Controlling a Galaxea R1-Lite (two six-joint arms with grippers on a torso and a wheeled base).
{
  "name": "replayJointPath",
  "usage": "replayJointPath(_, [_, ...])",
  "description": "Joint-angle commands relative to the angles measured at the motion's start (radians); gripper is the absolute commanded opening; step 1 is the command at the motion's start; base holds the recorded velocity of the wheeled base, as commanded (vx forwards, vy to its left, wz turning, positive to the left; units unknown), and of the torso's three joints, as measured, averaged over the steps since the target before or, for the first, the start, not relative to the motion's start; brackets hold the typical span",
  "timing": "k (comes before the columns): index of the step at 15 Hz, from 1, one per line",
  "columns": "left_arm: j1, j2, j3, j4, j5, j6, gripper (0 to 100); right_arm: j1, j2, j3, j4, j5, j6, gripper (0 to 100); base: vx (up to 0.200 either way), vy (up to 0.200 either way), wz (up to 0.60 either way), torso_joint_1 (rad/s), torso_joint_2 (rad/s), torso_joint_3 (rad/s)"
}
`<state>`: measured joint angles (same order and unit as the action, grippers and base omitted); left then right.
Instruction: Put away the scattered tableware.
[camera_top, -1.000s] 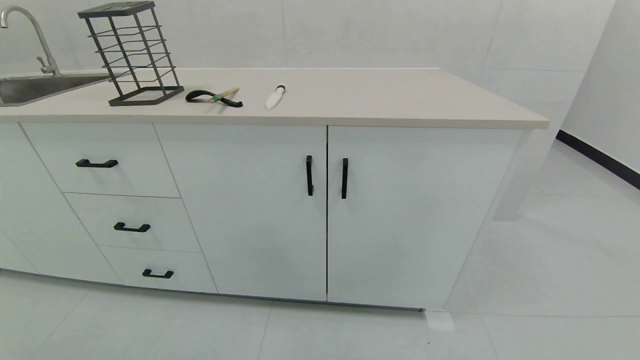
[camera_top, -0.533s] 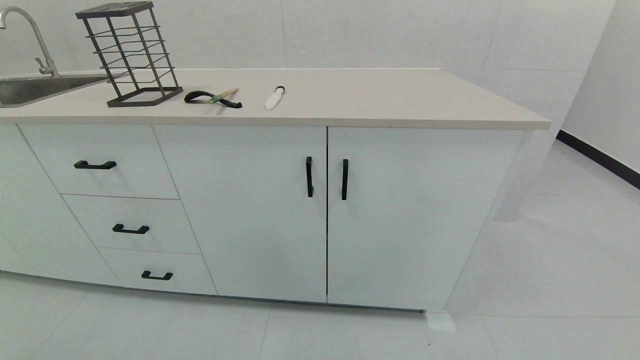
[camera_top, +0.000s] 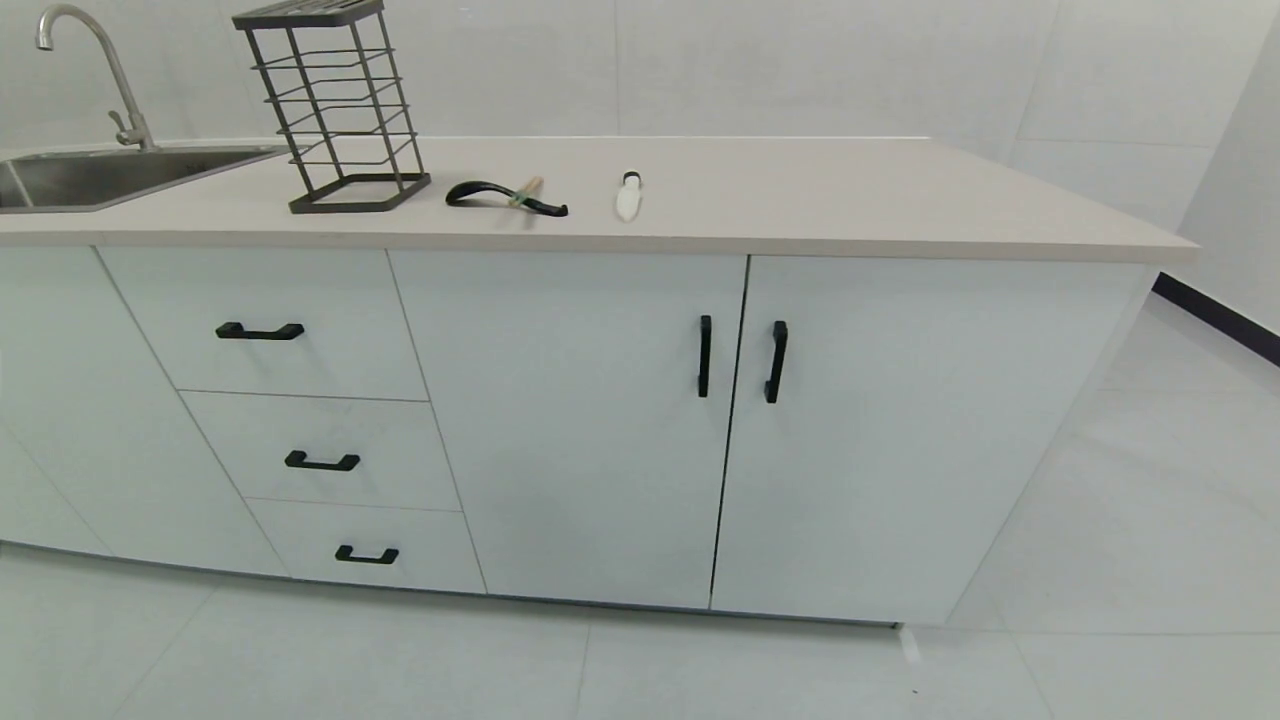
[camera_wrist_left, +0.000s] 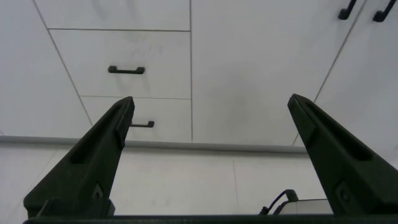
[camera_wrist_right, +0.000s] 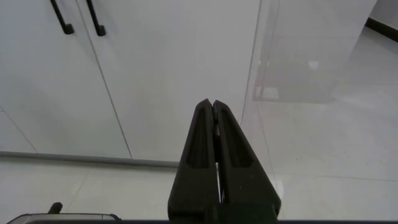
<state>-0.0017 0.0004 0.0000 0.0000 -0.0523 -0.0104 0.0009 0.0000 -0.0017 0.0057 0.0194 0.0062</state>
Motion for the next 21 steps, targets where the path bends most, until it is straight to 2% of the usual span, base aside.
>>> replayJointPath(1, [0.0,0.0,0.0,0.0,-0.001,0.007,100,0.001,0.0,0.0,-0.001,0.001,0.001,0,0.0,0.0,0.0,0.0,0.0,0.0])
replayJointPath(4, [0.0,0.0,0.0,0.0,0.002,0.0,100,0.001,0.0,0.0,-0.001,0.001,0.0,0,0.0,0.0,0.0,0.0,0.0,0.0])
replayJointPath(7, [0.0,0.0,0.0,0.0,0.003,0.007,100,0.001,0.0,0.0,-0.001,0.001,0.0,0,0.0,0.0,0.0,0.0,0.0,0.0])
replayJointPath(11, [0.0,0.0,0.0,0.0,0.008,-0.003,100,0.001,0.0,0.0,0.0,0.001,0.0,0,0.0,0.2,0.0,0.002,0.0,0.004])
replayJointPath(13, [0.002,0.0,0.0,0.0,0.002,0.017,100,0.001,0.0,0.0,-0.001,0.001,0.0,0,0.0,0.0,0.0,0.0,0.0,0.0])
replayJointPath(16, [0.0,0.0,0.0,0.0,0.009,-0.014,100,0.001,0.0,0.0,-0.001,0.001,0.0,0,0.0,0.0,0.0,0.0,0.0,0.0])
replayJointPath(19, [0.0,0.0,0.0,0.0,0.008,-0.01,100,0.001,0.0,0.0,-0.001,0.001,0.0,0,0.0,0.0,0.0,0.0,0.0,0.0])
replayJointPath(21, [0.0,0.0,0.0,0.0,0.006,-0.005,100,0.001,0.0,0.0,0.0,0.001,0.0,0,0.0,0.2,0.0,0.007,0.0,0.002])
